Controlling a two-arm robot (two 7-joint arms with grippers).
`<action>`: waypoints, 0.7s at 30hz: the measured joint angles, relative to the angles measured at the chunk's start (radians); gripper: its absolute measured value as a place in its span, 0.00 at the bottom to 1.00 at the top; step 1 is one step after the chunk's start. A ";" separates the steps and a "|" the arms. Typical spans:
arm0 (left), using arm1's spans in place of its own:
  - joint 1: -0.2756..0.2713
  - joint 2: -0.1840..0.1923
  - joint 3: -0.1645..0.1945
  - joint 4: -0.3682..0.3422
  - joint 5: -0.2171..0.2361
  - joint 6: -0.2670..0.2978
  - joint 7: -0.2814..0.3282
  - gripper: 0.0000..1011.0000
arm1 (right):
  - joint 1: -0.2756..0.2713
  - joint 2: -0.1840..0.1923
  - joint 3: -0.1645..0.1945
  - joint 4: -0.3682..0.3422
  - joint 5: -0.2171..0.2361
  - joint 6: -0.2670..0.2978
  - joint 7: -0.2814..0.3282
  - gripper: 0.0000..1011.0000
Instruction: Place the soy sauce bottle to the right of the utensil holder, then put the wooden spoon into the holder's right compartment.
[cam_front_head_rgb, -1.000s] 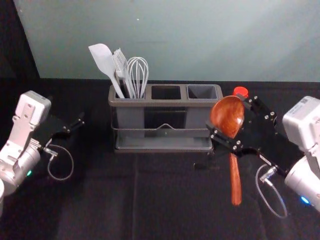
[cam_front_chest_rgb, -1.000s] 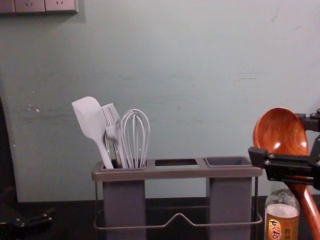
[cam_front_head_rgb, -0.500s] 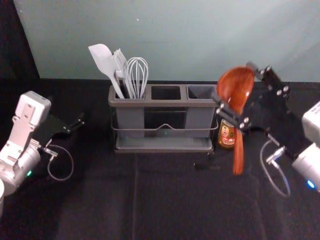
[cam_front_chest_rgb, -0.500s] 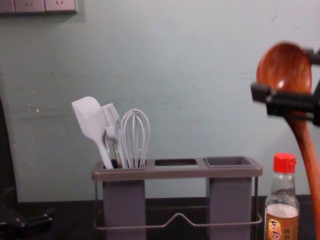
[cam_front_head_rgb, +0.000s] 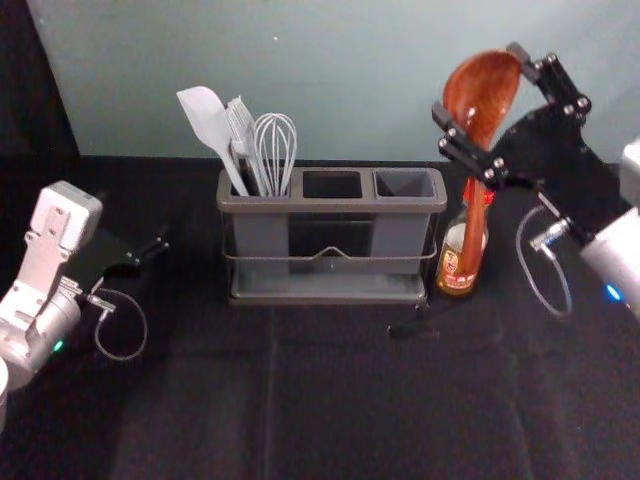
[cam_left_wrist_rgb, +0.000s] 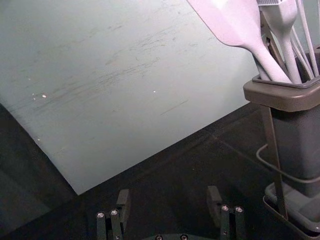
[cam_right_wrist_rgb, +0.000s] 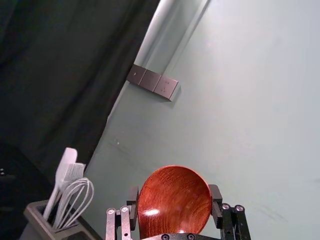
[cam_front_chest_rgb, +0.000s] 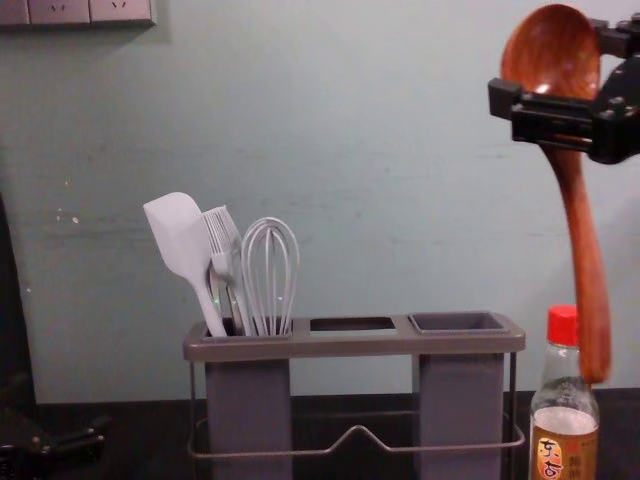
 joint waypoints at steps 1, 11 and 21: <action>0.000 0.000 0.000 0.000 0.000 0.000 0.000 0.99 | 0.012 -0.002 -0.003 0.011 0.000 0.000 0.002 0.85; 0.000 0.000 0.000 0.000 0.000 0.000 0.000 0.99 | 0.155 -0.024 -0.051 0.153 -0.001 -0.049 0.026 0.85; 0.000 0.000 0.000 0.000 0.000 0.000 0.000 0.99 | 0.265 -0.041 -0.093 0.267 -0.014 -0.115 0.040 0.85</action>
